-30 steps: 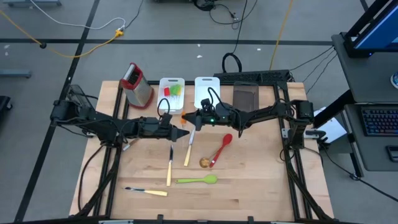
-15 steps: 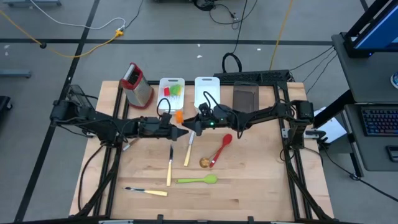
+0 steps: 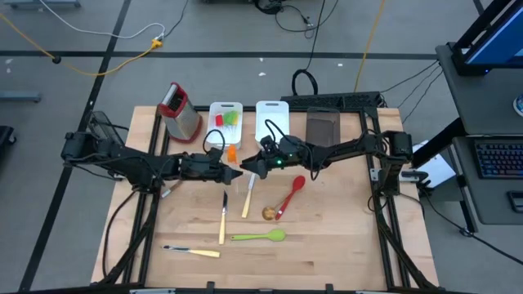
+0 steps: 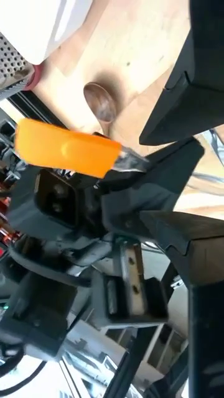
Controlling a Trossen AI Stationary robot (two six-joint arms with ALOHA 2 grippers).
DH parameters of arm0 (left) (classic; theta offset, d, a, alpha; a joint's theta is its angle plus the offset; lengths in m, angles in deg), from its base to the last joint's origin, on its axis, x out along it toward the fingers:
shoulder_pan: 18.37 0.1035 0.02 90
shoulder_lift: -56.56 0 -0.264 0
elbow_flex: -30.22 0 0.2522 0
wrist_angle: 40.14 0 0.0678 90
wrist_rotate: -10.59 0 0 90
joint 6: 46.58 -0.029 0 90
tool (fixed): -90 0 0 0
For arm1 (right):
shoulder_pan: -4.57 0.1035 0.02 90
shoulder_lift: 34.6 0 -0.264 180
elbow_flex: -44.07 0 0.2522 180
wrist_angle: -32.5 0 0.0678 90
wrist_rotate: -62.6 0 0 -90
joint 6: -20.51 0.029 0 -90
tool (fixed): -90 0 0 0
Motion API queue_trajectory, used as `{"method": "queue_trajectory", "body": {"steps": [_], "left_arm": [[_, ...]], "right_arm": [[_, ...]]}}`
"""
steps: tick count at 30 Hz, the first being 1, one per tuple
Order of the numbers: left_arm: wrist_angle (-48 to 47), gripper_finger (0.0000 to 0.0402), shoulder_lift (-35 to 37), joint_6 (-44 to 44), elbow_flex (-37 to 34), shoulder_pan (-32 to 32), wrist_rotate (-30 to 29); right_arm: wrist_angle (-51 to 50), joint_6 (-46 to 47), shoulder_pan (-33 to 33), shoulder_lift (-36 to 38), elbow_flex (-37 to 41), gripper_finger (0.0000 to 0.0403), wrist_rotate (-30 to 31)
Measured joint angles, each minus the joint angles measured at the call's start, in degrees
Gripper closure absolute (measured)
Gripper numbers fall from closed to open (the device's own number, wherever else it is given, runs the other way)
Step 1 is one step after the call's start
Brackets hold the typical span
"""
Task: Pick & Place Kitchen Items
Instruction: Put the orange spatula into the left white bin
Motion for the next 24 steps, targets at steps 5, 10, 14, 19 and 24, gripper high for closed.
{"method": "queue_trajectory", "body": {"steps": [5,10,14,19,24], "left_arm": [[-4.31,0.0401,3.79,0.5,0.07,1.7,1.04],[-9.11,0.0401,8.11,3.4,0.05,4.64,3.29],[-9.6,0.0401,9.1,5.73,0.09,7.99,6.85],[-9.8,0.0401,8.63,10.15,0.03,12.6,8.89],[-10.27,0.0401,8.59,14.77,1.4,16.11,9.69]], "right_arm": [[-0.02,-0.06,-0.1,0.0,0.0,0.0228,0.0],[0.11,-1.21,-0.56,0.0,0.0,0.0233,0.0],[0.75,-2.1,-1.0,0.0,0.0,0.0233,-0.06],[1.24,-3.35,-1.87,0.73,0.0,0.0234,-4.57],[1.6,-5.0,-3.32,3.19,0.4,0.0234,-11.61]]}}
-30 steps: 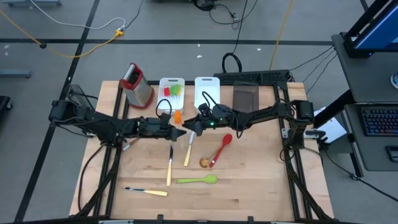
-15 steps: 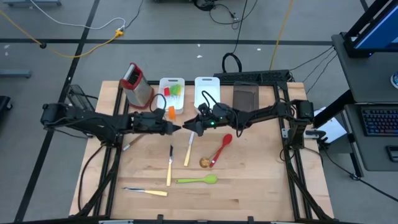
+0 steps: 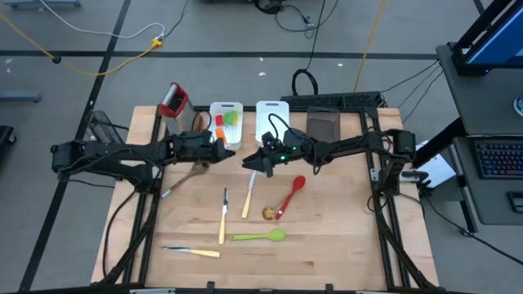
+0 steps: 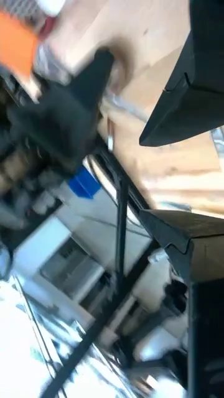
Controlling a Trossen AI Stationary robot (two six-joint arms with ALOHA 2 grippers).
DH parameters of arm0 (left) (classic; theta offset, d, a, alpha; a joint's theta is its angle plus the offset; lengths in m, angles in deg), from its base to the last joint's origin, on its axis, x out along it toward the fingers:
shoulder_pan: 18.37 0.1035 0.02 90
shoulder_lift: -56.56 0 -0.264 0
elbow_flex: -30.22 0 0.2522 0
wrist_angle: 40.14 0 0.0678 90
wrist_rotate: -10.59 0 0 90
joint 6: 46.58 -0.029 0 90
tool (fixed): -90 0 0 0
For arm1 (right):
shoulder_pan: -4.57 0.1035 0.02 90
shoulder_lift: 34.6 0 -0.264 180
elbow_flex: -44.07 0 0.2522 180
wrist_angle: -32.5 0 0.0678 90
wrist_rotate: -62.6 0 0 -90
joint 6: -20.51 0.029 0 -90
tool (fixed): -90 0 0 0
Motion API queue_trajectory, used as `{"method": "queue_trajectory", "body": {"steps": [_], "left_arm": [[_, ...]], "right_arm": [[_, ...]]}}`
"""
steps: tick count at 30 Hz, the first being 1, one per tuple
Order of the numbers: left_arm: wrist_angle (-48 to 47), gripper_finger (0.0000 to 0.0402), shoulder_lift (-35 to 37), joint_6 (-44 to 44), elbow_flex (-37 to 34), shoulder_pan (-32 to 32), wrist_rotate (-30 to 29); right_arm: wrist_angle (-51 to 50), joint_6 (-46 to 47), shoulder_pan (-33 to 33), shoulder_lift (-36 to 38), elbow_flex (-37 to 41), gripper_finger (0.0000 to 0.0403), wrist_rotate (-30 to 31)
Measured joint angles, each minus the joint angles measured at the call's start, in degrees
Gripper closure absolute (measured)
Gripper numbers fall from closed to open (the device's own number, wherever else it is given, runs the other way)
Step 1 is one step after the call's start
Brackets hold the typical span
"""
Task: Pick & Place Kitchen Items
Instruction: Put the orange spatula into the left white bin
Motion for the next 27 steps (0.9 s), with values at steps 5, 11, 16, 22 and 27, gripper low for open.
{"method": "queue_trajectory", "body": {"steps": [5,11,16,22,27], "left_arm": [[-7.41,0.0401,-3.18,-0.41,8.74,1.79,-1.21],[-32.13,0.0401,-11.41,-6.09,25.91,5.29,-4.64],[-45.91,0.0401,-18.63,-10.46,37.99,7.85,-7.34],[-60.35,0.0401,-28.34,-15.77,49.56,11.49,-4.15],[-71.11,0.0402,-35.76,-20.26,56.61,15.12,1.41]], "right_arm": [[-0.26,-2.98,-2.78,4.97,2.15,0.0234,-5.15],[0.73,-5.59,-7.78,13.87,9.29,0.0234,-6.19],[0.61,-5.91,-11.22,21.36,17.42,0.0234,-5.75],[1.37,-6.89,-13.46,28.11,25.42,0.0234,-4.32],[7.29,-9.04,-13.82,31.91,30.07,0.0234,-2.9]]}}
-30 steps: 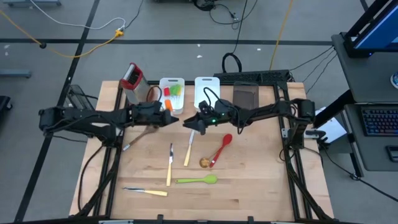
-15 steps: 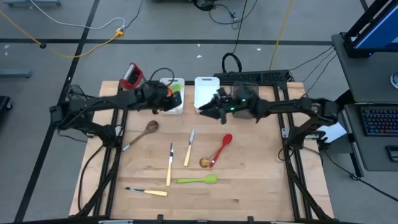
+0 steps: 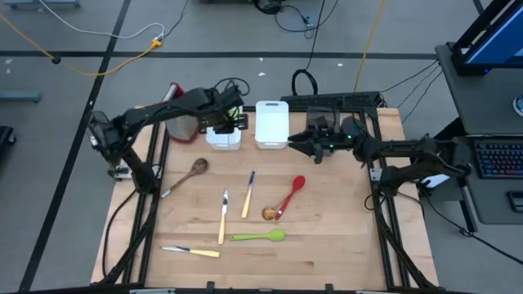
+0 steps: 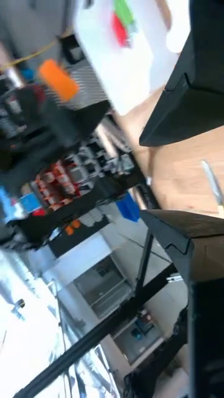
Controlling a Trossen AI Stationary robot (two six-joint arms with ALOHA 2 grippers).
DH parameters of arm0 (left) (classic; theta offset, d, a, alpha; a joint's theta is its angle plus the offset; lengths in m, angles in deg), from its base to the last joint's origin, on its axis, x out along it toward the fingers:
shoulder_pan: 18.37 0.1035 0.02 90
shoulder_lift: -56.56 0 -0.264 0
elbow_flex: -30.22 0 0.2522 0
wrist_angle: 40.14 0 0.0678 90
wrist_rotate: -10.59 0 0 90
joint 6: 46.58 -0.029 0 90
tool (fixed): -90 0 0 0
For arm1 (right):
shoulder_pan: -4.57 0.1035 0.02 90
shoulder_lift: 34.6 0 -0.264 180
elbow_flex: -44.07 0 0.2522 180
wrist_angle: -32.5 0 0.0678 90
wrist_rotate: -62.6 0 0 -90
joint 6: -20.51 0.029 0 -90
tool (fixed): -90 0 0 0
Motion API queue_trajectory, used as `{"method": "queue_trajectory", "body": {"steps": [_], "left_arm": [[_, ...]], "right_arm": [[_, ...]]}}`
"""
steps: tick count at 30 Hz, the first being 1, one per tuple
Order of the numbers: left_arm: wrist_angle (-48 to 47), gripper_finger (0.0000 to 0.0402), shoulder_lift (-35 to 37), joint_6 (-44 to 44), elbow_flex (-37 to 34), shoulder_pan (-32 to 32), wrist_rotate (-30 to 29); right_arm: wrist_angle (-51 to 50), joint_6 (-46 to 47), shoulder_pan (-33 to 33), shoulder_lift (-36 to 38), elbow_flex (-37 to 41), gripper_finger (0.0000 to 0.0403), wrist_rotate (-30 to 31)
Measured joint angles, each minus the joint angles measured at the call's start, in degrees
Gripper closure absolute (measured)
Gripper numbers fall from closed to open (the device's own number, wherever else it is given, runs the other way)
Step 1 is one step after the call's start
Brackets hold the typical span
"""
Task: Pick & Place Kitchen Items
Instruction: Put the orange spatula into the left white bin
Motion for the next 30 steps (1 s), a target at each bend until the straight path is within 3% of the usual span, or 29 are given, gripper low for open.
{"method": "queue_trajectory", "body": {"steps": [5,15,30], "left_arm": [[-8.55,0.0401,-5.24,-3.83,4.72,3.69,3.07],[-13.4,0.0401,-15.37,-9.88,11.4,10.3,12.03],[-19.05,0.0401,-21.17,-13.29,14.37,13.58,13.4]], "right_arm": [[2.59,0.12,-0.04,2.53,2.24,0.0234,1.68],[2.29,0.57,-0.02,3.07,2.97,0.0234,2.77],[2.26,0.88,-0.02,3.07,2.97,0.0234,2.75]]}}
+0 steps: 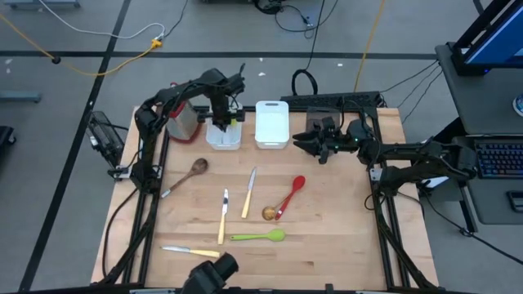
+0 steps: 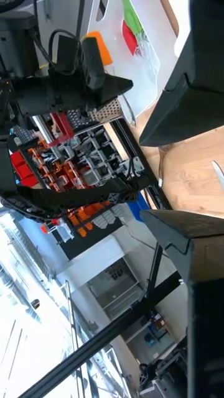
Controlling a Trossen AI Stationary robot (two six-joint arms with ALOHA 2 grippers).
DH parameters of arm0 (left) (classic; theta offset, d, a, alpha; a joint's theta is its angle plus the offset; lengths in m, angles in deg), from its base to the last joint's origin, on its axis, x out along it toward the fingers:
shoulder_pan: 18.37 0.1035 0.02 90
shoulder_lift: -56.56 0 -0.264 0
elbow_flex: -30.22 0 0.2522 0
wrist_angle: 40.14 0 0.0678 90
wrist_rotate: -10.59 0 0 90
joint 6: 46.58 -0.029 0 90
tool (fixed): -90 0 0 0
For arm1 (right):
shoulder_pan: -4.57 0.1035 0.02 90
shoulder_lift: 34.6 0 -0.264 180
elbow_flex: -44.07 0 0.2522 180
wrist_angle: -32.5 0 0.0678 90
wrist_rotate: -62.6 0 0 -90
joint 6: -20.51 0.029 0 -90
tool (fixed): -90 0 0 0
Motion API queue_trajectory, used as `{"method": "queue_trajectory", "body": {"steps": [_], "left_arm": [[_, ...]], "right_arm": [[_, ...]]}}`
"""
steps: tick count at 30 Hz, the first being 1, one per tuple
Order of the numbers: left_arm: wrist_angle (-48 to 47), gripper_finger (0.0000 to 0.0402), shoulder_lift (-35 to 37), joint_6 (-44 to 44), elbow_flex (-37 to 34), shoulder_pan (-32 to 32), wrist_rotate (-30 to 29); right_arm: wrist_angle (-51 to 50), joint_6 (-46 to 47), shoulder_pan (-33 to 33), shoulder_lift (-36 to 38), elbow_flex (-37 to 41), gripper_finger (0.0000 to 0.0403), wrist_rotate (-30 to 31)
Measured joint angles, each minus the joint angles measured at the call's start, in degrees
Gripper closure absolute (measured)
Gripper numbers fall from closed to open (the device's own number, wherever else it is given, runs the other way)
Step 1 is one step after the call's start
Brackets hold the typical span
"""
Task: Pick & Place Kitchen Items
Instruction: Put the orange spatula into the left white bin
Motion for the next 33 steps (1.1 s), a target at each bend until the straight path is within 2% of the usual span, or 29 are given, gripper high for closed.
{"method": "queue_trajectory", "body": {"steps": [24,33], "left_arm": [[-1.96,0.0396,-0.09,-4.48,-0.03,-1.11,-0.58],[-0.86,0.0395,-0.09,-7.3,-0.07,-2.24,-3.79]], "right_arm": [[-0.01,0.6,0.02,-0.02,0.0,0.0234,0.17],[0.0,0.79,0.02,-0.02,0.0,0.0234,0.15]]}}
